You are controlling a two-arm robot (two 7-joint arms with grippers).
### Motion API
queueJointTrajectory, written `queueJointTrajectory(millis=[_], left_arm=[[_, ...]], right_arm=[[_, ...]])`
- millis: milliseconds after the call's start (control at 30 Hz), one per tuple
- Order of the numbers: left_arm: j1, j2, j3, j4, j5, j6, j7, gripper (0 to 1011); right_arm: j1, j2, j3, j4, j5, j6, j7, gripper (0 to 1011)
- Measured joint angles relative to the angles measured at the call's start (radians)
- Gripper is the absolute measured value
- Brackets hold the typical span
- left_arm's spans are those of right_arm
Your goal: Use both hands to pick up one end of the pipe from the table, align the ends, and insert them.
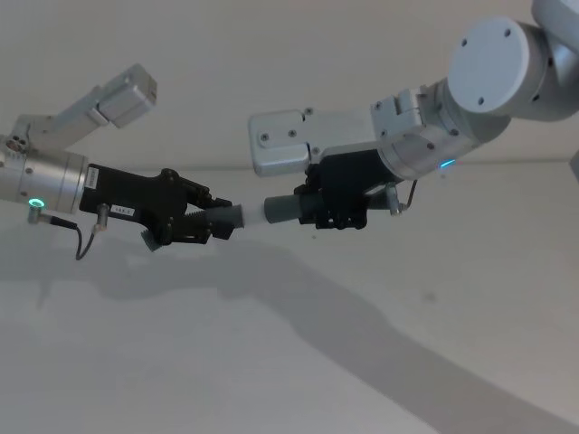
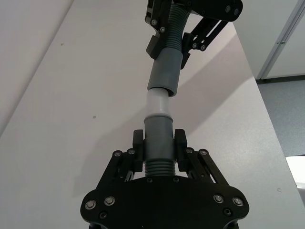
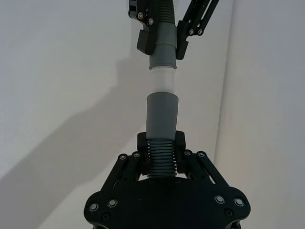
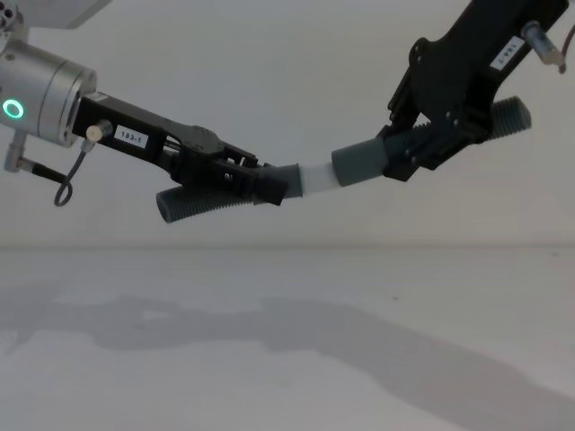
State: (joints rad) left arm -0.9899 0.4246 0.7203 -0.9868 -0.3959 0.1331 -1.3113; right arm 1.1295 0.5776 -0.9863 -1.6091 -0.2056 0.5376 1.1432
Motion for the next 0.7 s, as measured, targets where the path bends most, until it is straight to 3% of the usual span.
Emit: queueJointTrajectory(millis=[700], left_arm=[[0.000,0.001,0.000,0.000,0.001,0.000,0.000,358]], right_arm=[[0.001,0.001,-0.003,-0.002,0.003,0.012,-0.003,286]])
